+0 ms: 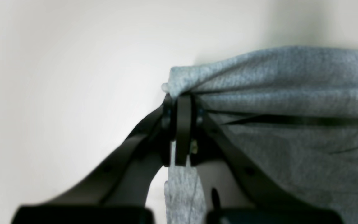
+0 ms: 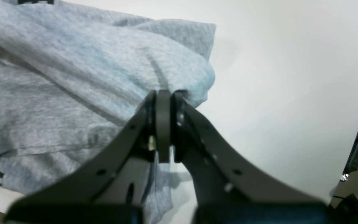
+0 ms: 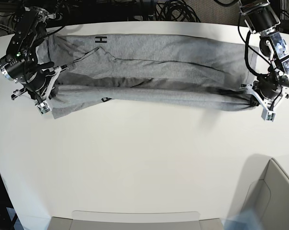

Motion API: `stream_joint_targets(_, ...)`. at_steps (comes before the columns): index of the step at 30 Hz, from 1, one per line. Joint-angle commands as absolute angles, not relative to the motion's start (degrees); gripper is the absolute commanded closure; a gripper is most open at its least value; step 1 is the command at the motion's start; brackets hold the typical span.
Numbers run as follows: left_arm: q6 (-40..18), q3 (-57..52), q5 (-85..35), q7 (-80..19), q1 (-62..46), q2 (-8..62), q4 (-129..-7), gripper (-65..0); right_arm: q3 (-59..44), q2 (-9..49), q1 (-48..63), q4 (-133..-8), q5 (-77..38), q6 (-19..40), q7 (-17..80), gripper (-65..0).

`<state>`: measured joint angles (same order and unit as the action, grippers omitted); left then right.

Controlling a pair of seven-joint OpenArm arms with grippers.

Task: Fold the T-shirt properly
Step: 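Hold the folded edge with both grippers and pull it taut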

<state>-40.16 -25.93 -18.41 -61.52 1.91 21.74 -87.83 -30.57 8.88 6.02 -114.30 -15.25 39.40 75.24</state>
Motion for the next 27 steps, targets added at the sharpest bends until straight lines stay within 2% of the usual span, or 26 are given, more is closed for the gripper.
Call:
stream_joint_targets(1,-40.0,-26.3,-18.6,-60.4,2.7,23.0,-88.7,0.0,-30.9,9.6,5.4,-115.8,-15.3,40.0,74.9,0.0)
stream_joint_targets(9,-40.0,-26.3,-18.6,-60.4,-0.9,23.8,-88.9,0.0,-31.1,9.6,7.4,-118.2,-15.3,40.0,78.3,0.0)
stream_joint_targets(15,-40.0,-27.4,-18.6,-60.4,-2.3,23.8,-88.9,0.0,-37.8,8.8,7.3,-118.2,-15.3,40.0,78.5,0.0)
stream_joint_targets(27,-40.0,-29.8,-18.6,-60.4,-5.1,23.8,-89.8,0.0,-37.6,8.9,11.2,-118.0,-14.9,40.0,78.5,0.0)
